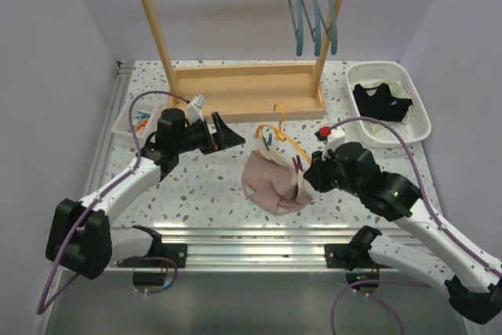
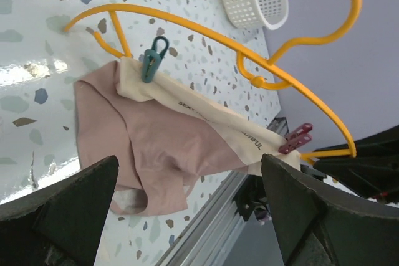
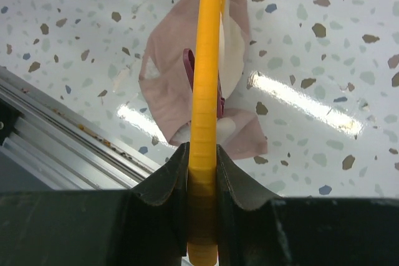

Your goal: Remove the underwear clipped to the hanger

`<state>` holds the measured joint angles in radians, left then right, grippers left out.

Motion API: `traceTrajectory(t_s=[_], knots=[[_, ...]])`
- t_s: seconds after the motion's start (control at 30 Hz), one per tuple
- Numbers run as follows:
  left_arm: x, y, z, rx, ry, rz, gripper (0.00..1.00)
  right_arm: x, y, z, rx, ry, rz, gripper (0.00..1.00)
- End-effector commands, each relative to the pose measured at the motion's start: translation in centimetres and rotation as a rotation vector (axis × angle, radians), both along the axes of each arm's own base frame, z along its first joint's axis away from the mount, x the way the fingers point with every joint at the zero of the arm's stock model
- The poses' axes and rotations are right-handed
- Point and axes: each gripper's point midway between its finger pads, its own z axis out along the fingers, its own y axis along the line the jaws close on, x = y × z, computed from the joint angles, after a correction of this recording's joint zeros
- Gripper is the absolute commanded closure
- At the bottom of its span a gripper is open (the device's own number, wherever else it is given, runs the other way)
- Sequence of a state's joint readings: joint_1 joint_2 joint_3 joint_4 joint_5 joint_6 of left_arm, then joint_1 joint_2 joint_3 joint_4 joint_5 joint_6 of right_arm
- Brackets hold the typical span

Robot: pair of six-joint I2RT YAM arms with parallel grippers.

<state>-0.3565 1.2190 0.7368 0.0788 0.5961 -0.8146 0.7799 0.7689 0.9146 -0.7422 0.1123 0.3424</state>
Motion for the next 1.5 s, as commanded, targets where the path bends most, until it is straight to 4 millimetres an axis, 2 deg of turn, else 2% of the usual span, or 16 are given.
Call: traceTrajectory(t_s=[0.0, 0.03, 0.17, 0.33, 0.43, 0.47, 0.5, 0.57, 0.73, 0.77, 0.87, 1.03, 1.17, 1.27, 1.33, 1.47], knots=[[2.3, -0.2, 0.1, 0.057, -0.066, 0.079, 0.00, -0.2, -0.1, 1.5, 0.087, -0.040, -0.032, 1.00], [2.6, -0.3, 0.1, 0.059, -0.068, 0.096, 0.00, -0.3, 0.2, 1.9, 0.118, -0.049, -0.025, 1.00], [3.6, -0.6, -1.3, 0.057, -0.011, 0.158, 0.00, -1.2, 1.6, 0.2, 0.180, 0.034, 0.000, 1.00], [4.4, -2.3, -2.6, 0.026, 0.065, 0.162, 0.00, -1.2, 1.9, -1.1, 0.198, 0.052, -0.009, 1.00], [5.0, -3.6, -3.9, 0.050, 0.118, 0.172, 0.00, -1.2, 2.0, -1.6, 0.174, 0.062, -0.002, 1.00], [5.0, -4.3, -5.3, 0.074, 0.156, 0.164, 0.00, -1.0, 1.9, -1.7, 0.164, 0.058, -0.006, 1.00], [5.4, -4.8, -5.2, 0.087, 0.167, 0.162, 0.00, -0.9, 1.8, -1.6, 0.159, 0.053, -0.010, 1.00], [5.7, -5.4, -6.9, 0.142, 0.200, 0.168, 0.00, -0.7, 1.7, -1.3, 0.148, 0.038, -0.011, 1.00], [7.4, -4.7, -8.1, 0.202, 0.221, 0.264, 0.00, -0.7, 1.4, -1.1, 0.132, 0.029, -0.016, 1.00], [7.9, -4.7, -7.8, 0.203, 0.215, 0.276, 0.00, -0.7, 1.3, -1.1, 0.130, 0.026, -0.020, 1.00], [8.0, -4.2, -9.2, 0.263, 0.257, 0.302, 0.00, -0.7, 1.0, -1.0, 0.128, 0.019, -0.027, 1.00], [7.5, -4.1, -12.3, 0.333, 0.340, 0.288, 0.00, -0.5, 0.4, -0.8, 0.111, 0.009, -0.053, 1.00], [5.8, -3.6, -14.7, 0.364, 0.403, 0.272, 0.00, -0.4, 0.3, -0.6, 0.110, -0.001, -0.060, 1.00], [4.8, -3.0, -14.9, 0.353, 0.414, 0.280, 0.00, -0.2, 0.0, -0.6, 0.105, -0.006, -0.072, 1.00], [4.5, -2.7, -13.9, 0.339, 0.393, 0.296, 0.00, -0.2, -0.2, -0.8, 0.101, -0.007, -0.083, 1.00], [3.4, -1.8, -13.3, 0.317, 0.385, 0.323, 0.00, 0.0, -0.5, -1.0, 0.092, -0.013, -0.100, 1.00]])
